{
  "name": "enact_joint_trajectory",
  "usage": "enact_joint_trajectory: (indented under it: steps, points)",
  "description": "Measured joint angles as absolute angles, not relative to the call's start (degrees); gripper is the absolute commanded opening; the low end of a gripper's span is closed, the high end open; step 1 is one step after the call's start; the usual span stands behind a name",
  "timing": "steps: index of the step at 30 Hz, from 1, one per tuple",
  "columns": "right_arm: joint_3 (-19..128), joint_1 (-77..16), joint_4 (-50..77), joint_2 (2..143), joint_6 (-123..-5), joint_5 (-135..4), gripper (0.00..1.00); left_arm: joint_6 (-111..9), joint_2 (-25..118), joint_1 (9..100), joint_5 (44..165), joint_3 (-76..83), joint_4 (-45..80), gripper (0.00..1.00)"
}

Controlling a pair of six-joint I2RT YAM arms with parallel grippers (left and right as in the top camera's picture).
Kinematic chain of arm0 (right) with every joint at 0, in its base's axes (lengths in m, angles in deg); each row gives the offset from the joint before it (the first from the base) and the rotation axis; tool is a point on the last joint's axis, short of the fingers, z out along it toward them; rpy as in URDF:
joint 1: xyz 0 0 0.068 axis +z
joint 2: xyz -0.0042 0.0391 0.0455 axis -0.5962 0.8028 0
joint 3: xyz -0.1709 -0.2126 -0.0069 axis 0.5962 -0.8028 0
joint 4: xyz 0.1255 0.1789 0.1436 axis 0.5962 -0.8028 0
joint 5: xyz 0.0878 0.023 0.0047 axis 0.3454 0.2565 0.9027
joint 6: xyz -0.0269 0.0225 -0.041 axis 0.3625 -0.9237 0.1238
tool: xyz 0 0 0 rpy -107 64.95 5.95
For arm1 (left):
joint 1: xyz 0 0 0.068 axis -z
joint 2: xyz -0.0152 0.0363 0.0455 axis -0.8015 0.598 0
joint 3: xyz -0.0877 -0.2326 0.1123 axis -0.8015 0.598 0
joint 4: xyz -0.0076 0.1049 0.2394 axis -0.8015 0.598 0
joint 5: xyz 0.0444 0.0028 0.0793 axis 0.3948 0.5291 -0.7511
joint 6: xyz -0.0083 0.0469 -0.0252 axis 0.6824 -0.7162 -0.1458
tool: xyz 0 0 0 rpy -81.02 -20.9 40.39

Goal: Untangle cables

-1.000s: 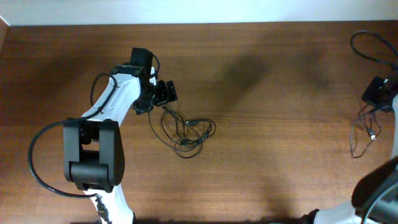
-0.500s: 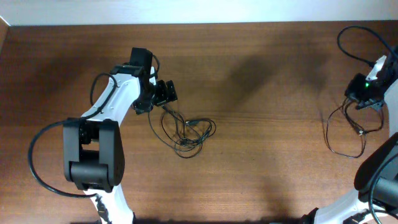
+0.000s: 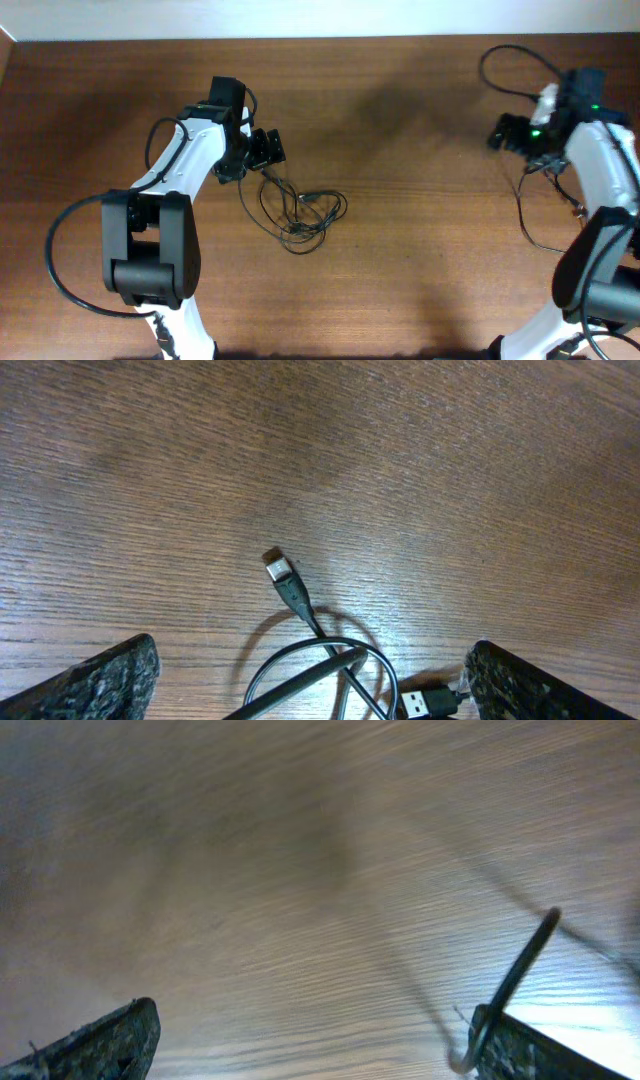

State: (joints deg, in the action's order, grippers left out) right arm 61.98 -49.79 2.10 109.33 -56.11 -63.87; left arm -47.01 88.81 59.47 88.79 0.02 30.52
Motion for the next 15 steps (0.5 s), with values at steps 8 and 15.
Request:
enact_joint_trajectory:
  steps: [8, 15]
  points:
    - [53.0, -37.5, 8.9, 109.5, -57.7, -64.2, 0.99, -47.0, 88.8, 59.5, 88.8, 0.0, 30.5, 0.99]
    - [53.2, -35.5, 4.4, 109.6, -57.7, -85.4, 0.99, -47.0, 88.8, 59.5, 88.8, 0.0, 30.5, 0.99]
